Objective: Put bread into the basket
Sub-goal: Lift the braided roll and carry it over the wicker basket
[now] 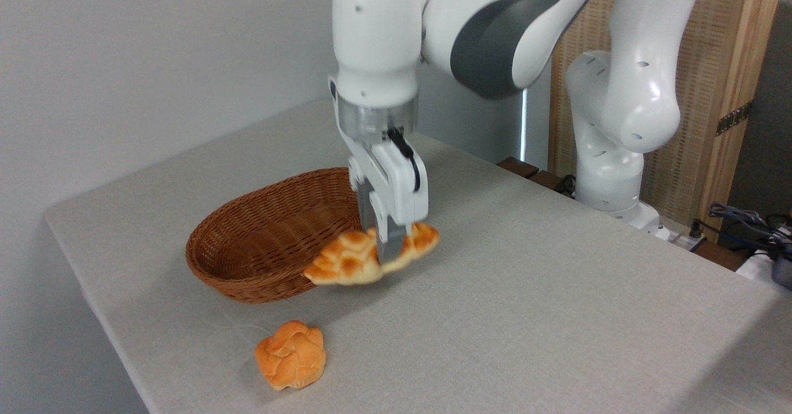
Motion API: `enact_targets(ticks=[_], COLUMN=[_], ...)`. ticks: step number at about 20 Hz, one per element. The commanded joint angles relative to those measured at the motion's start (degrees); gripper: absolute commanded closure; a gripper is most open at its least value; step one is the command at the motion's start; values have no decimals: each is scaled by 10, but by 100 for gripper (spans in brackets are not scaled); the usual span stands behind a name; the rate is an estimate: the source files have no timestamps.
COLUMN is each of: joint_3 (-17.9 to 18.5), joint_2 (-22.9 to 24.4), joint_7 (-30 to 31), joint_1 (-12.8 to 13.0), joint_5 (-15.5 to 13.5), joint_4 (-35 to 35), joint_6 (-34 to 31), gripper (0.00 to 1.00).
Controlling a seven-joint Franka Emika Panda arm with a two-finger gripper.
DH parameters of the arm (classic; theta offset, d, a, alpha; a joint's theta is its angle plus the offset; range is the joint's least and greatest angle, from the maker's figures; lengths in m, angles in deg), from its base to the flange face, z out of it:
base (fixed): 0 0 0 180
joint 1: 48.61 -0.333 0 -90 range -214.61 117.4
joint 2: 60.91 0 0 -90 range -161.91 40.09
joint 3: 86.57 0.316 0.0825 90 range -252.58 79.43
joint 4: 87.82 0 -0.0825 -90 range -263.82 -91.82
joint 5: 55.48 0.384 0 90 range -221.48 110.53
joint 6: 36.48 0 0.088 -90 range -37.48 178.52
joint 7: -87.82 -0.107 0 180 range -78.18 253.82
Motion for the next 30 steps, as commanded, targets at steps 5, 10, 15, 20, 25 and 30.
enact_targets(ticks=[5, 10, 15, 20, 25, 30], joint_3=[-24, -48, -68, -80, -80, -80], joint_2=[-12, -56, -143, -162, -162, -162], joint_7=[175, 229, 298, 312, 310, 310], joint_1=[21, 75, 112, 112, 111, 111], joint_5=[-48, -49, -51, -57, -54, -53], joint_4=[85, 89, 129, 133, 133, 133], joint_6=[-42, -32, 7, 29, 30, 29], gripper=[37, 43, 43, 0, 0, 0])
